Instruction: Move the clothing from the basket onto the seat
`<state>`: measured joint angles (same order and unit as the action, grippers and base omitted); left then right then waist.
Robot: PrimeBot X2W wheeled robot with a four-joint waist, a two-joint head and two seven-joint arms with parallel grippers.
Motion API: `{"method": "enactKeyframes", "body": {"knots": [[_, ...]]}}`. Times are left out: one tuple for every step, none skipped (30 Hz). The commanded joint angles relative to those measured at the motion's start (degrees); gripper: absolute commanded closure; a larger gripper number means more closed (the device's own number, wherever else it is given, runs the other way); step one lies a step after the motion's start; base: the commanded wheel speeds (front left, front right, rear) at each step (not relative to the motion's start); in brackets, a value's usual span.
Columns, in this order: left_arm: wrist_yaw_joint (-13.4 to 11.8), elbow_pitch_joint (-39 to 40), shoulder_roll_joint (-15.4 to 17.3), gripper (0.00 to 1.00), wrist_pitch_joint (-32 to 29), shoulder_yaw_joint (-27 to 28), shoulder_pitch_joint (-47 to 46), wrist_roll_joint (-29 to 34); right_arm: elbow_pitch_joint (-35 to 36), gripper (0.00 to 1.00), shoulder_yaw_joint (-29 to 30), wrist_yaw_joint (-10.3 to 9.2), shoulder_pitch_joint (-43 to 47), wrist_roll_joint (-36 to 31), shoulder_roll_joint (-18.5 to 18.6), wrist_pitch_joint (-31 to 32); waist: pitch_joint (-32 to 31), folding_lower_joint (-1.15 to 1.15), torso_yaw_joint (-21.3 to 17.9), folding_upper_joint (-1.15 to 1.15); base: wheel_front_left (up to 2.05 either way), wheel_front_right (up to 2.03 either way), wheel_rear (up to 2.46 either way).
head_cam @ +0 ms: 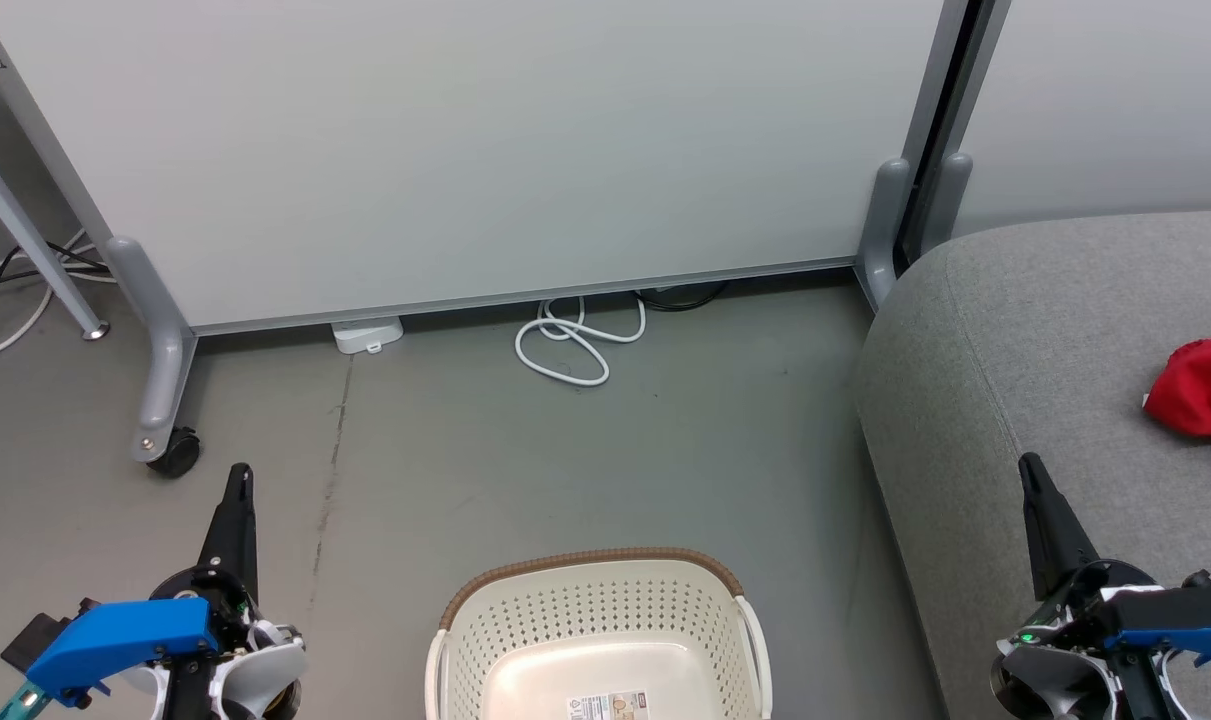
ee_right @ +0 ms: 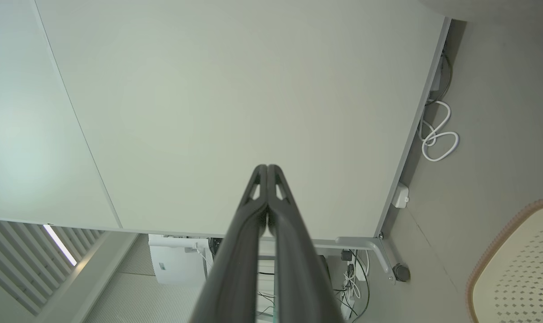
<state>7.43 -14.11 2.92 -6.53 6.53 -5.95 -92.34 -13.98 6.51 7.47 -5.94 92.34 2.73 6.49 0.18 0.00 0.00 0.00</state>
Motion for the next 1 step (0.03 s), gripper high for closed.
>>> {"method": "enactKeyframes", "body": {"knots": [[0.10, 0.19, -0.08, 1.00, -0.25, 0.19, -0.59, -0.10, -0.10, 1.00, 0.07, 0.04, -0.60, 0.16, 0.27, 0.20, 0.00, 0.00, 0.00, 0.00, 0.00, 0.00, 0.00]]}}
